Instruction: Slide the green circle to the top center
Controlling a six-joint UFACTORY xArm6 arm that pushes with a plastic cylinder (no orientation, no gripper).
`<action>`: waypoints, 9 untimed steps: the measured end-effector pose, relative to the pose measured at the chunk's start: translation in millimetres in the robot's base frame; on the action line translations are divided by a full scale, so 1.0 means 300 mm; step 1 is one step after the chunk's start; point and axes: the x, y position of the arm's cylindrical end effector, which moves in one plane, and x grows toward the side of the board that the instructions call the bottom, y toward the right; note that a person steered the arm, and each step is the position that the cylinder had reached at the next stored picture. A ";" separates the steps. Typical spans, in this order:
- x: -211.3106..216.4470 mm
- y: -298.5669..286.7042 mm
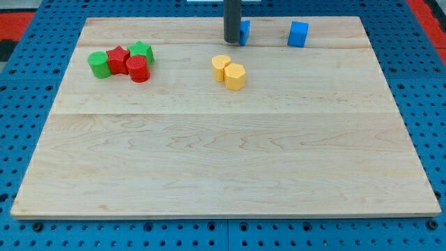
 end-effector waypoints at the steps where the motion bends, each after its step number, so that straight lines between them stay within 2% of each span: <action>1: 0.065 -0.002; 3: 0.118 -0.002; 4: 0.119 0.082; 5: 0.204 0.191; 6: 0.296 0.204; 8: 0.322 0.198; 9: 0.402 0.196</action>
